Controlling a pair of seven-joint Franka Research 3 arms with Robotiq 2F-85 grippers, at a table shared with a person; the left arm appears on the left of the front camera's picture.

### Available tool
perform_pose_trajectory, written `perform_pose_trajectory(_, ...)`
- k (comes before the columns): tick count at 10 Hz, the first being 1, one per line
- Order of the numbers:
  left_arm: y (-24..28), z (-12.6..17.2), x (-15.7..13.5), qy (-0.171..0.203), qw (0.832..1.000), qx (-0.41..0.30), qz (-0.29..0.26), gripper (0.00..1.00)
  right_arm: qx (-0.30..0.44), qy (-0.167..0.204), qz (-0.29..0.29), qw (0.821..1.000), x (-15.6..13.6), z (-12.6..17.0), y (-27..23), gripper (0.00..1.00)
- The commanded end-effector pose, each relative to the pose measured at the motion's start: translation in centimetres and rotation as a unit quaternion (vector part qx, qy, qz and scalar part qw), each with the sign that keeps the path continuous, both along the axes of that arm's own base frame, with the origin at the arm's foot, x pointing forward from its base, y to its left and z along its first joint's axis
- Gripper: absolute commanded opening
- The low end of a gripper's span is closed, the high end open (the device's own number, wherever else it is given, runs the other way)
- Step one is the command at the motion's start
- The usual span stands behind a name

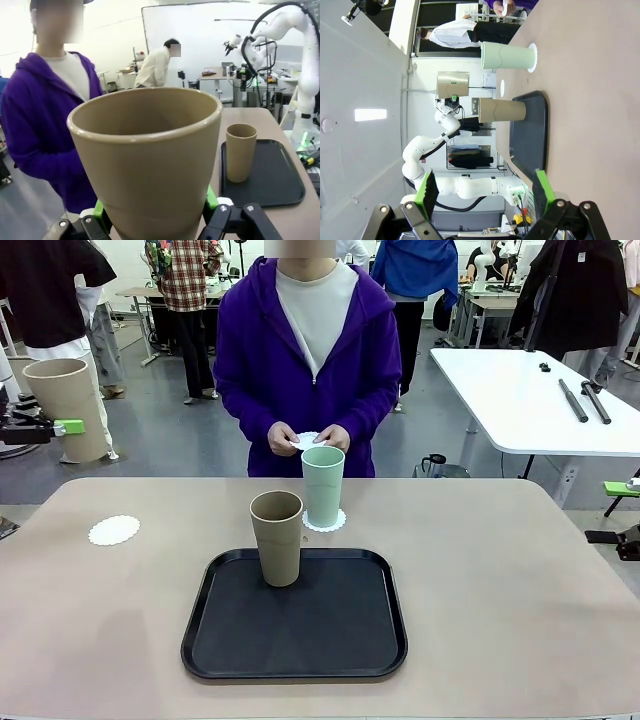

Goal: Place coasters on the table and set cups on them.
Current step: Take one Reusable plastic cup from the Flat Tray and place it on a coaster set by the human.

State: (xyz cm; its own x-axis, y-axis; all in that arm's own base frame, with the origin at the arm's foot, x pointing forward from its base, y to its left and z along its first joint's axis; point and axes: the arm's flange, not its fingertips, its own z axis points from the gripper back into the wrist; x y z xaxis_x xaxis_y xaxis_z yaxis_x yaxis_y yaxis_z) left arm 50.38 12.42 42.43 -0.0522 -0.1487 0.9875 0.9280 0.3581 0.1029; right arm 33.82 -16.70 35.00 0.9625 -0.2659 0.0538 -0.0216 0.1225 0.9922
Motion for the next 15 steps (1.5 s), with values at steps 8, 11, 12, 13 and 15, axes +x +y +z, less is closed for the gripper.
perform_pose_trajectory(8,0.5,-0.5,0.4,0.005,1.000,0.008,0.011,0.85,-0.001,-0.002,0.007,1.000,-0.3,0.1,0.0,1.00)
perform_pose_trajectory(11,0.5,-0.5,0.4,0.005,1.000,0.008,0.011,0.85,-0.001,-0.002,0.007,1.000,-0.3,0.1,0.0,1.00)
perform_pose_trajectory(12,0.4,-1.0,0.5,0.009,1.000,0.007,0.010,0.85,-0.001,-0.002,0.007,1.000,-0.3,0.1,0.0,1.00)
perform_pose_trajectory(13,1.2,-1.8,1.8,0.034,0.999,-0.007,0.001,0.85,-0.001,-0.002,0.007,1.000,-0.3,0.1,0.0,1.00)
perform_pose_trajectory(15,2.9,-3.8,2.4,0.049,0.998,-0.037,-0.009,0.85,-0.001,-0.002,0.007,1.000,-0.3,0.1,0.0,1.00)
